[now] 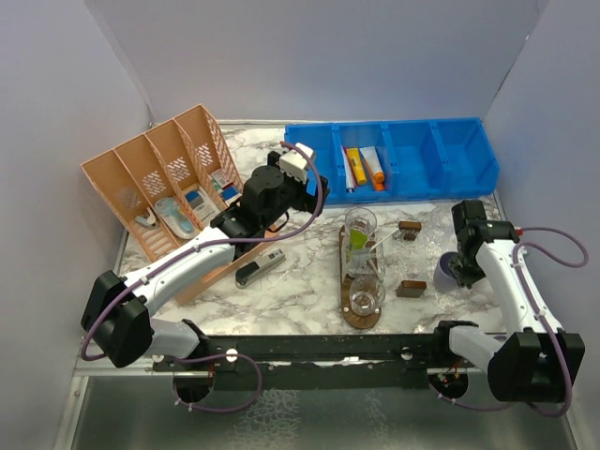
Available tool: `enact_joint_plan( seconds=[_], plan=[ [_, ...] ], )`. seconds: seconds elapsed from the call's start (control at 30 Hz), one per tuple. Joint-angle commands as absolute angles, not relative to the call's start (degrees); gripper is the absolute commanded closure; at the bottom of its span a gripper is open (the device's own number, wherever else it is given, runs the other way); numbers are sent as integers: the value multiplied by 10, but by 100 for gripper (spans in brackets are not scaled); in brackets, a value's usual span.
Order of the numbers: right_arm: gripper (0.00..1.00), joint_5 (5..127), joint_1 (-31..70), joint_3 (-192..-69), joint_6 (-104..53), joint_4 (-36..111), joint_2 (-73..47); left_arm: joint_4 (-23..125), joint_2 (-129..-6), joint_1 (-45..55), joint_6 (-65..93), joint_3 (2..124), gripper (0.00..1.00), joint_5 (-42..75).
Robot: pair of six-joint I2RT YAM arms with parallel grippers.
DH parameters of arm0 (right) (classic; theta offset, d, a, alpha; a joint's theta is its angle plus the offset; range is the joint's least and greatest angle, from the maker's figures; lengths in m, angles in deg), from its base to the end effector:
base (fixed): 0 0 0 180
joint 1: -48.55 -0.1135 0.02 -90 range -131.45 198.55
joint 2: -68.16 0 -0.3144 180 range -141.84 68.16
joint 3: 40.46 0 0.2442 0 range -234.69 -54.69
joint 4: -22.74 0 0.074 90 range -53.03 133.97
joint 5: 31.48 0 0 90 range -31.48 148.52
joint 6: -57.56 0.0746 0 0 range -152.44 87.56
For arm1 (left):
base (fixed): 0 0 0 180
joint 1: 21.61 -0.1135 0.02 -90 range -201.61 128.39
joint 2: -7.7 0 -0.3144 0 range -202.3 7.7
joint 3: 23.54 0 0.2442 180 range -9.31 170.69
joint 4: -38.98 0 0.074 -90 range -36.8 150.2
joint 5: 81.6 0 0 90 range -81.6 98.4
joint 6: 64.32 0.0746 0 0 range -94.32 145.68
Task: Prepare toiletry sets of a toothbrush and toothpaste on the tray
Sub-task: Place the cup on the tray.
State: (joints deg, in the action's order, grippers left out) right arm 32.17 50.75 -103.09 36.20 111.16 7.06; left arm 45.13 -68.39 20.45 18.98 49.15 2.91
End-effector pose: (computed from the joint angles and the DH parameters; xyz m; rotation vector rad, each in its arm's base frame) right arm 0.1185 -0.0377 0.2546 1.6379 2.2724 -0.5069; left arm 0.2530 -0.2187 0.3796 0.4681 1.7044 -0.5395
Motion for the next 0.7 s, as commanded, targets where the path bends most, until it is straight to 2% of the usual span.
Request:
enact_joint_plan(
  seconds=[0.0, 0.37, 0.5, 0.67],
  plan=[
    [99, 336, 522, -1012, 377, 1117, 43, 448, -687, 202, 192, 512, 2, 33],
    [99, 332, 547, -1012, 373, 1114, 47, 448, -687, 202, 194, 513, 2, 31],
    [90, 334, 547, -1023, 366, 1123, 68, 448, -690, 202, 193, 514, 2, 35],
    [72, 344, 547, -1032, 354, 1122, 106, 448, -692, 202, 192, 513, 2, 35]
  ],
)
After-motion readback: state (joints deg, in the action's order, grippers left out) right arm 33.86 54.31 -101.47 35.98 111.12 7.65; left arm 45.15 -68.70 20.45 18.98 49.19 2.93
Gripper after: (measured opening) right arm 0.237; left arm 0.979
